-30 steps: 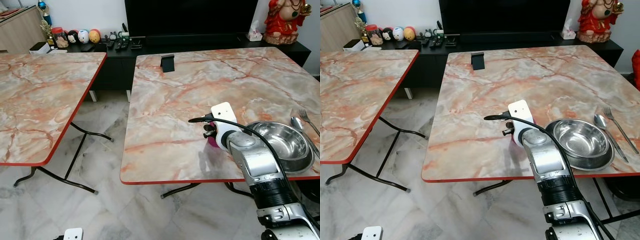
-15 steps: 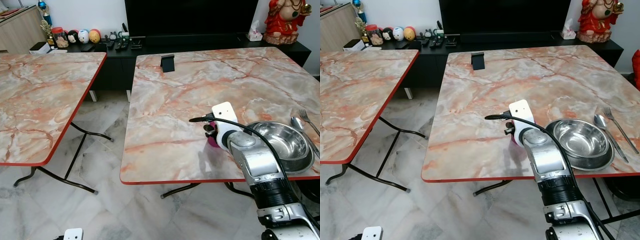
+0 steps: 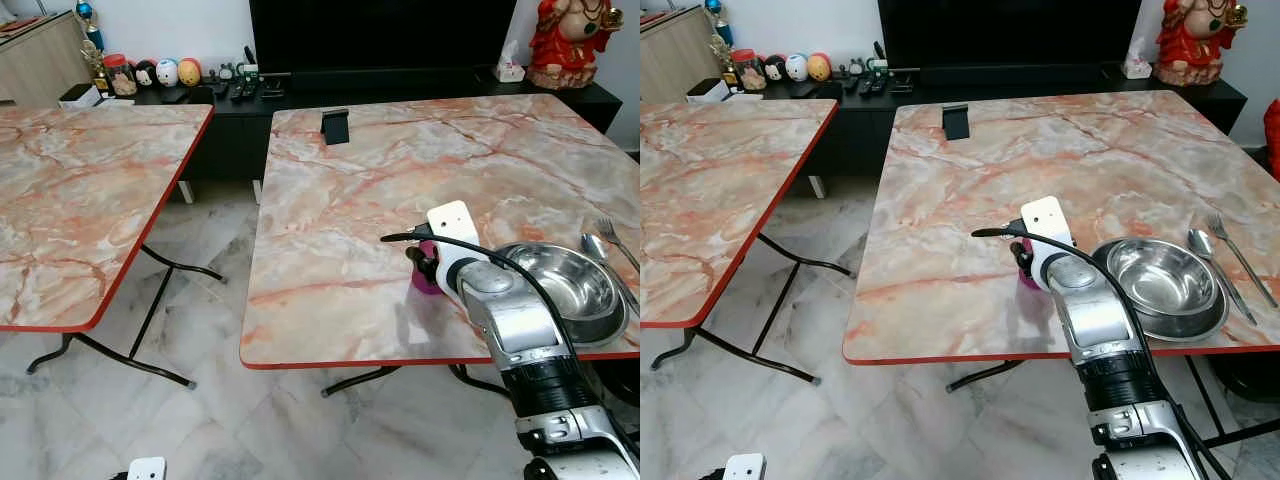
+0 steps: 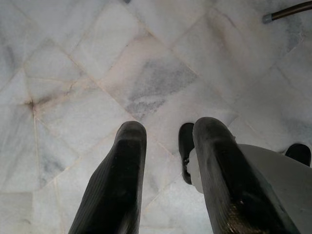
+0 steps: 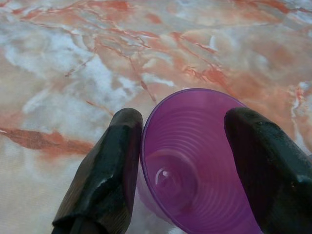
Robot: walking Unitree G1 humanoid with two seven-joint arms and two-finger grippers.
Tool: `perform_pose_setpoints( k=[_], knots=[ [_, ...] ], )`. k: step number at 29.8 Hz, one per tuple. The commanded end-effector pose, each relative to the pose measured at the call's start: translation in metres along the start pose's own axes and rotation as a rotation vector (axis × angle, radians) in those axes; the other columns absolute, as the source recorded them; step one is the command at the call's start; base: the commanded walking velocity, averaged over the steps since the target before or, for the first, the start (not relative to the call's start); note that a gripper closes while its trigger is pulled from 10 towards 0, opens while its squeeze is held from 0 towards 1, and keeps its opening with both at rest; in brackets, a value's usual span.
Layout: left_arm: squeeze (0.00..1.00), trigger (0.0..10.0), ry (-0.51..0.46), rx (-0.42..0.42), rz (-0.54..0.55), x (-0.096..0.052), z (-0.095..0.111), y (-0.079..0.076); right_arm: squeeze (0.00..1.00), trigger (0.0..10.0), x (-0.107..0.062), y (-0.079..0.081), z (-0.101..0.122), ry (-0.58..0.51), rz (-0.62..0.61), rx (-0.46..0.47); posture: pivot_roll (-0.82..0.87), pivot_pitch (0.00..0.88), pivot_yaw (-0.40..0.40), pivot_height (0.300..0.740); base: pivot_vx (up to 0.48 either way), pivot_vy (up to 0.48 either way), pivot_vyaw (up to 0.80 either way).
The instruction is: Setting the table
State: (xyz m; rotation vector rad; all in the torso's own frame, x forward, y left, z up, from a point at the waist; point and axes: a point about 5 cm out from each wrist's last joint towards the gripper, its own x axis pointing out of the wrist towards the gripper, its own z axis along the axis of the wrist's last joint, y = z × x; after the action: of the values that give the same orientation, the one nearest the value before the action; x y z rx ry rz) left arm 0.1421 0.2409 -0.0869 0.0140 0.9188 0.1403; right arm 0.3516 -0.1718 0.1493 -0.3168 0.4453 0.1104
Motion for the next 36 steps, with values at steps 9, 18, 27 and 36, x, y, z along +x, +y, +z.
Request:
perform_pose_setpoints(
  k=[9,18,27,36],
  knots=[
    [0.00,10.0,0.038,-0.001,0.007,-0.002,-0.006,0.004,0.00,10.0,0.002,0.008,0.002,-0.007,0.054,-0.014,-0.09,0.000,0.058,0.740,0.000,0.000,0.00],
    [0.00,10.0,0.047,-0.004,0.007,-0.002,-0.009,0.004,0.00,10.0,0.002,0.009,0.001,0.003,0.062,-0.002,-0.10,0.000,0.058,0.740,0.000,0.000,0.00],
    [0.00,10.0,0.048,-0.005,0.007,-0.002,-0.008,0.003,0.00,10.0,0.004,0.012,-0.006,0.032,0.082,0.039,-0.10,0.000,0.057,0.740,0.000,0.000,0.00],
    [0.00,10.0,0.046,-0.005,0.010,-0.002,-0.008,0.005,0.00,10.0,0.004,0.013,-0.004,0.019,0.093,0.090,-0.10,0.000,0.060,0.740,0.000,0.000,0.00]
  ],
)
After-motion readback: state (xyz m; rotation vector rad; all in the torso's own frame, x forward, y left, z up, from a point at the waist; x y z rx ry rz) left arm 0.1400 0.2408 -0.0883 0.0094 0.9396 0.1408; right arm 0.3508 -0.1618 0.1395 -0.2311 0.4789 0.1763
